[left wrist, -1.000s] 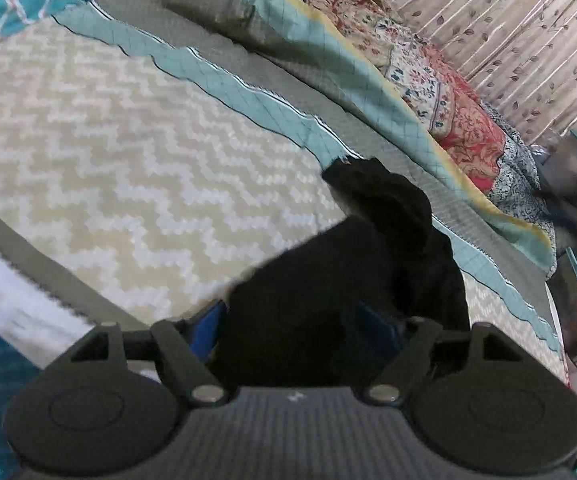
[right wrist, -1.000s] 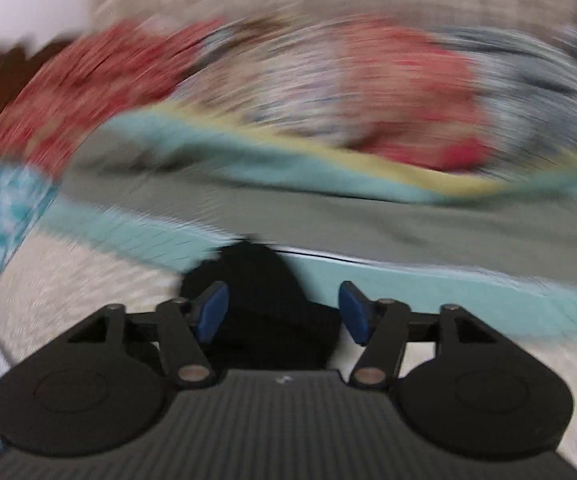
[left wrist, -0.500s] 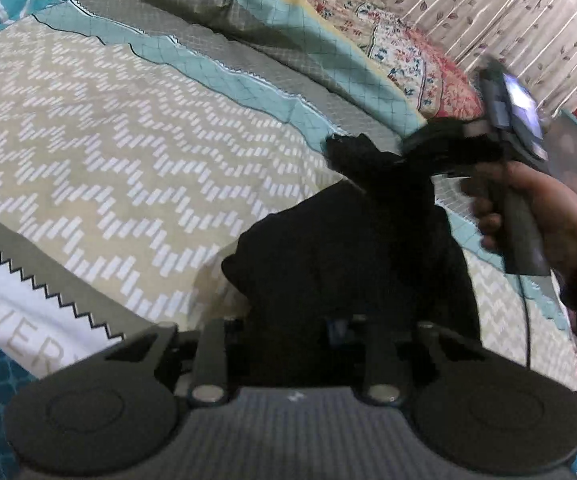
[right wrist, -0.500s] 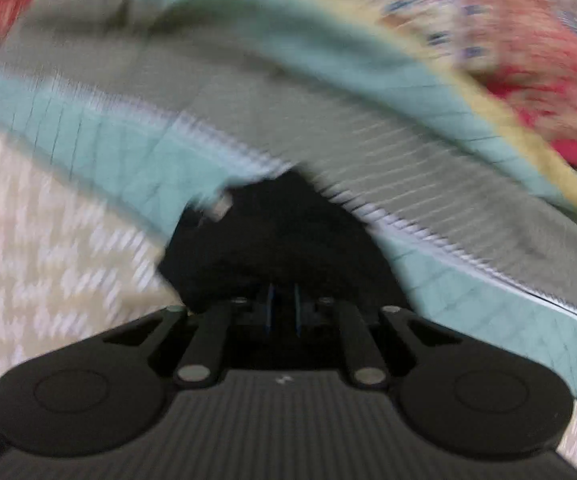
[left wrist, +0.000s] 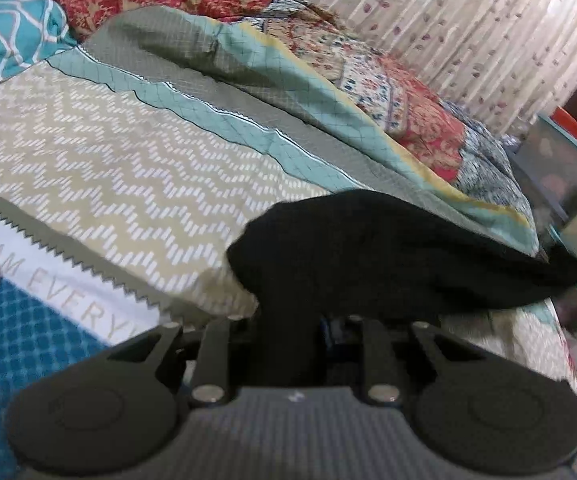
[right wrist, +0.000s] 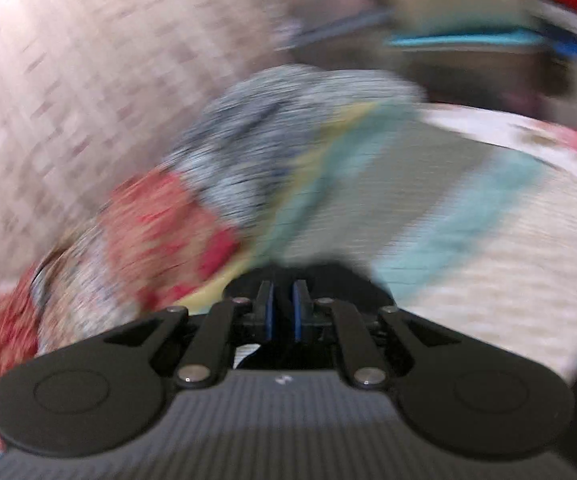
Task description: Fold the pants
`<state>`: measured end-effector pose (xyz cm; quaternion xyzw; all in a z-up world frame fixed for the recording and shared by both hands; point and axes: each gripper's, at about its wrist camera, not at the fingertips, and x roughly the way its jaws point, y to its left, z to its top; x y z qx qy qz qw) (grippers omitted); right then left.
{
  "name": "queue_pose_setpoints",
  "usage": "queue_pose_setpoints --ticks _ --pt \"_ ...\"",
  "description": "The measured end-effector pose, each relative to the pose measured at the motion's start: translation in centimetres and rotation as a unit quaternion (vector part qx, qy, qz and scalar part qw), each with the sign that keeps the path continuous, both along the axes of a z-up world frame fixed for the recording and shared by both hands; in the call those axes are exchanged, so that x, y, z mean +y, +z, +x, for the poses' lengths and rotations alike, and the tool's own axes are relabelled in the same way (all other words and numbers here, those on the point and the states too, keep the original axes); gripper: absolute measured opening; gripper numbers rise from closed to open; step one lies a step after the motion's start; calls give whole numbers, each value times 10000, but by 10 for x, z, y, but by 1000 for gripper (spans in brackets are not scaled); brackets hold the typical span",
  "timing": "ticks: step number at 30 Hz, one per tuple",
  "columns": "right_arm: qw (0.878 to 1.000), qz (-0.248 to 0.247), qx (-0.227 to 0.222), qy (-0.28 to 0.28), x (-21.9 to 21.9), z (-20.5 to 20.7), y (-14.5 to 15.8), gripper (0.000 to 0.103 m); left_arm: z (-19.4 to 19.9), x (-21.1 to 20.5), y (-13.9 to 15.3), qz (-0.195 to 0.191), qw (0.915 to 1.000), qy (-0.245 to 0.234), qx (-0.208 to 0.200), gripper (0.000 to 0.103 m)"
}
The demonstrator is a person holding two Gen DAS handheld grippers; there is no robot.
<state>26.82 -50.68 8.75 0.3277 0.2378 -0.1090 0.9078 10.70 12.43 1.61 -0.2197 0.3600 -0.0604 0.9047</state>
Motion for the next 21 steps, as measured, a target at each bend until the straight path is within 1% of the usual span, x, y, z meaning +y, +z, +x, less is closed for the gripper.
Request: queue_pose_setpoints --ticks 3,4,5,6,7,9,10,11,12,13,15,17,18,19,21 --pt "9979 124 372 -509 -54 -61 -34 12 -25 -7 -6 142 9995 -254 86 21" --pt "9966 184 521 -606 -65 -77 -46 7 -31 -11 -10 228 9991 -322 160 21" --pt "9949 265 657 -712 -76 -93 -61 5 -36 -15 -15 357 9984 -374 232 22" --pt "9929 360 780 -825 -84 -109 -76 5 -41 -20 -19 480 9975 -424 304 26" --pt "9908 458 878 -921 -92 -120 -87 5 -46 -24 -21 607 9963 -473 395 32" --pt "9861 671 1068 -1080 -99 -137 -111 6 -58 -29 -19 809 9940 -612 419 35" --pt "9846 782 1120 -1087 -101 -141 -119 8 -64 -29 -16 893 9928 -693 398 43" --pt "9840 878 1128 -1060 -101 -153 -122 9 -70 -27 -12 905 9922 -766 374 55" --pt "9836 958 1130 -1031 -101 -157 -126 9 -76 -23 -7 848 9926 -792 352 60" --pt "9836 995 1117 -1011 -101 -160 -128 10 -81 -16 -1 730 9940 -764 290 64" --pt "9847 1001 1075 -941 -98 -159 -130 10 -86 -1 12 499 9969 -599 140 68" --pt "9858 981 1065 -851 -95 -157 -131 11 -78 14 24 340 9989 -311 6 79" --pt "9860 983 1067 -826 -96 -160 -131 11 -71 18 28 311 9993 -194 -44 80" --pt "9862 984 1062 -804 -96 -161 -132 11 -61 21 33 327 9993 -136 -92 83" --pt "9868 994 1020 -765 -96 -165 -129 11 -35 20 38 501 9984 -173 -197 90"
